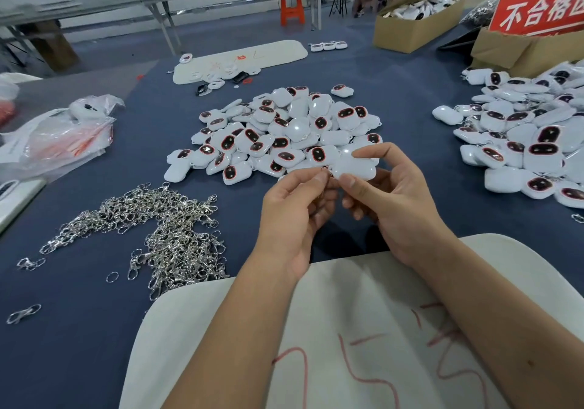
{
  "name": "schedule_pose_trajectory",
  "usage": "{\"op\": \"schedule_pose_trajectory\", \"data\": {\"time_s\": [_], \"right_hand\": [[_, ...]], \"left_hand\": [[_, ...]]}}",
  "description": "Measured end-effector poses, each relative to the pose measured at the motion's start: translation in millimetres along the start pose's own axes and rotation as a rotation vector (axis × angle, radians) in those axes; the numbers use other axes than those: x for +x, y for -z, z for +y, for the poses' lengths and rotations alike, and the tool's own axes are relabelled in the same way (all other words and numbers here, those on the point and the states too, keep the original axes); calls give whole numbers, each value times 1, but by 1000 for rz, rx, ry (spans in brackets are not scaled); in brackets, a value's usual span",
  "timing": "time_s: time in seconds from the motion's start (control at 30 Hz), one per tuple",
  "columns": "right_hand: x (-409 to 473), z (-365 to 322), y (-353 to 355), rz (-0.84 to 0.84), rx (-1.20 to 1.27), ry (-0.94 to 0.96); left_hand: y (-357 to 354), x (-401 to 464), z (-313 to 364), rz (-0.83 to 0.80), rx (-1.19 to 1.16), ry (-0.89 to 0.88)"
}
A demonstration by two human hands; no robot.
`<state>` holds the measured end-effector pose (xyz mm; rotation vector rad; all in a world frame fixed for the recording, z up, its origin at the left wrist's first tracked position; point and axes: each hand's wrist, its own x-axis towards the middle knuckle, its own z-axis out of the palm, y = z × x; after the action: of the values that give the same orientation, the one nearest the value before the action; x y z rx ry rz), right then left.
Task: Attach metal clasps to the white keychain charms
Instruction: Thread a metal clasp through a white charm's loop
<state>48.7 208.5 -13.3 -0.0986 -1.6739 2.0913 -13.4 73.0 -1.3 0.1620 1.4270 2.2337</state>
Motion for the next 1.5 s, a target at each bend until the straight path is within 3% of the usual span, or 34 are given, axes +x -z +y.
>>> {"op": "schedule_pose_trajectory", "data": {"time_s": [0.1, 0.4, 0.7, 0.8, 0.97, 1.13, 1.37, 1.5], "right_hand": [[0, 1, -2, -3, -22, -7], [0, 1, 0, 6, -35, -3], [0, 3, 2, 2, -74, -2], [0, 4, 3, 12, -71, 10], [3, 4, 3, 60, -32, -24], [4, 6, 4, 169, 23, -50], [7, 4, 7, 473, -5, 4], [10, -1, 23, 723, -52, 118]], "left_hand": [[-2, -1, -2, 74, 93, -99], [0, -1, -3, 219, 856, -646], [-1, -3, 0, 148, 1264, -774], [-2, -3, 0, 163, 1182, -746], [-1, -1, -2, 208, 726, -506], [-1, 2, -6, 214, 545, -387], [-28, 3, -20, 183, 645, -286], [-70, 14, -30, 97, 429, -154]]}}
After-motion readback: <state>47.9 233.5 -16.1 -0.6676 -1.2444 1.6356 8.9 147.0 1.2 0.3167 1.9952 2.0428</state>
